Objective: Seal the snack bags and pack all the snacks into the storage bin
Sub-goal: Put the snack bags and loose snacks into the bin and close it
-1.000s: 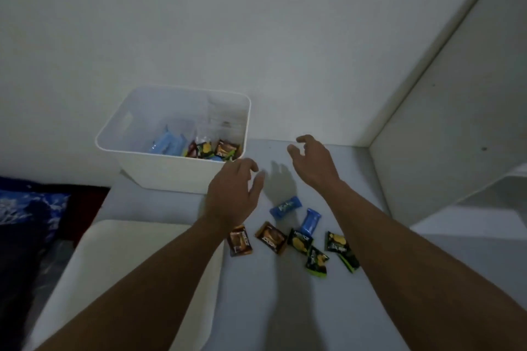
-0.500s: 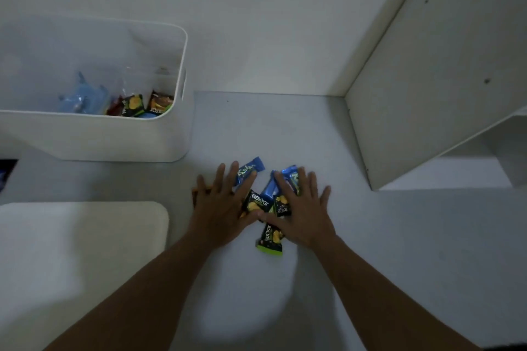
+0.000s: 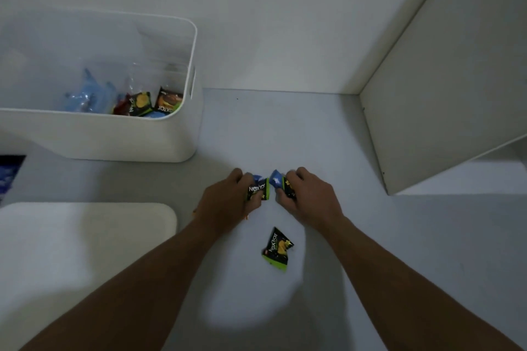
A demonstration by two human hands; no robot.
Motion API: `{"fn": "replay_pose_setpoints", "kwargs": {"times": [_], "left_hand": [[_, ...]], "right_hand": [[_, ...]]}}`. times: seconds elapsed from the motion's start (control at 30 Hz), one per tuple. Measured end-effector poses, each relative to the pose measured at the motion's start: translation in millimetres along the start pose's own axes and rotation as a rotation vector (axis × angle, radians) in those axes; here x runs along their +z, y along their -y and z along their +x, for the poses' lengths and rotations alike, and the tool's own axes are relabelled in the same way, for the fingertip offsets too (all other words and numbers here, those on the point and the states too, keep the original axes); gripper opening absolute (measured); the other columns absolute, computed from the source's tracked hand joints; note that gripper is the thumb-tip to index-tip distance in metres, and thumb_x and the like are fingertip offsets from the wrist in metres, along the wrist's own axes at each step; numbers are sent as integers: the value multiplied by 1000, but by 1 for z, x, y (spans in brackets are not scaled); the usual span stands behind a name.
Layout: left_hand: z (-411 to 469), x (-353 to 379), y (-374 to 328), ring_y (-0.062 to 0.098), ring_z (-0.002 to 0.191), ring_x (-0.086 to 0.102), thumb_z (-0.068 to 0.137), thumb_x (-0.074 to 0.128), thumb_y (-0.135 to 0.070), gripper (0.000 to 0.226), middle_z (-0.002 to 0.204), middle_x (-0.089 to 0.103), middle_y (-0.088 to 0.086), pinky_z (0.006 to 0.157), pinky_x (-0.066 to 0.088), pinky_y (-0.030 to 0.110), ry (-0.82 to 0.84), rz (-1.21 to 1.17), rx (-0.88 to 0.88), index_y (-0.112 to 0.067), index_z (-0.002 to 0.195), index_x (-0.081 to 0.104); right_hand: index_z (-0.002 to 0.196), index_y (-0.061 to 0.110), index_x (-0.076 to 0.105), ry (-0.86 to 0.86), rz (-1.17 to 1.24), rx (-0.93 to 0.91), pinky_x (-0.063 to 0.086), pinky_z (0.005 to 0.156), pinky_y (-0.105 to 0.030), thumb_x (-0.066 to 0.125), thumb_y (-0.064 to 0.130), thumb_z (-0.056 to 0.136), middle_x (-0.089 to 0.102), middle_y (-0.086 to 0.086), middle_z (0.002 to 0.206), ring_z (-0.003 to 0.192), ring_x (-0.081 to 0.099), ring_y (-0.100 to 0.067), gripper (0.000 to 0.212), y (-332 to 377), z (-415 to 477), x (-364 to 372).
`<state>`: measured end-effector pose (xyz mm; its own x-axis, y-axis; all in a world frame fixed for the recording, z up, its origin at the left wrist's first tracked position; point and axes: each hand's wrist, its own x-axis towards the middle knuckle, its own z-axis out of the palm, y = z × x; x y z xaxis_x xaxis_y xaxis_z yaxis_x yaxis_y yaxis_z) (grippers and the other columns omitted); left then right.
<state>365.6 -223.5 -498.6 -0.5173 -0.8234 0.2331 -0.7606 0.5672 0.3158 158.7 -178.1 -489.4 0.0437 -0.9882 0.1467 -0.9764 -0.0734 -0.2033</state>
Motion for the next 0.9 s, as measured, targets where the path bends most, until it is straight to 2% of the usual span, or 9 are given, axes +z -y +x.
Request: {"fn": "replay_pose_setpoints", "kwargs": {"times": [0.07,0.2,0.37,0.57,0.7,0.83,0.9], "left_hand": [[3,-12,-1,26,50,58,82,47,-52,35,79,55,-1,43,35,26,-12,-32,-61,-19,86,57],[10,-52,-7,25,54,58,83,51,-51,34,75,54,-1,44,42,31,-150,-104,-83,-17,82,57],[30,-130,-15,21,61,56,88,50,-50,31,80,54,-2,51,37,28,-274,-164,-109,-19,86,53],[51,-229,23,20,74,58,94,53,-44,24,82,53,-5,62,40,33,-436,-304,-331,-24,83,45],[62,-270,69,28,80,58,95,52,-43,24,87,62,5,66,35,32,-543,-268,-491,-18,94,47],[81,-284,102,25,76,53,95,49,-40,23,91,66,6,66,38,34,-606,-308,-594,-19,103,46],[90,-284,112,25,81,58,94,48,-42,24,95,67,4,69,44,36,-622,-337,-615,-21,106,50]], "right_hand": [[81,17,53,4,10,37,35,46,-27,64,42,85,53,1,76,60,56,-22,27,2,2,-10],[76,17,48,-48,73,110,32,47,-28,67,37,83,47,2,69,54,49,-21,28,19,20,-47],[73,17,42,-113,277,215,24,48,-27,63,39,88,46,3,65,56,43,-16,34,72,67,-110],[68,16,42,-242,567,272,37,55,-32,63,40,88,50,3,60,57,45,-15,37,156,128,-166],[70,19,44,-217,635,300,40,55,-32,64,43,85,55,4,65,62,52,-17,34,205,162,-175],[80,19,50,-181,615,336,36,54,-29,64,43,81,61,1,75,69,56,-19,28,241,191,-164],[86,16,53,-165,581,358,37,55,-29,63,43,82,62,-1,79,72,58,-21,29,251,201,-155]]}}
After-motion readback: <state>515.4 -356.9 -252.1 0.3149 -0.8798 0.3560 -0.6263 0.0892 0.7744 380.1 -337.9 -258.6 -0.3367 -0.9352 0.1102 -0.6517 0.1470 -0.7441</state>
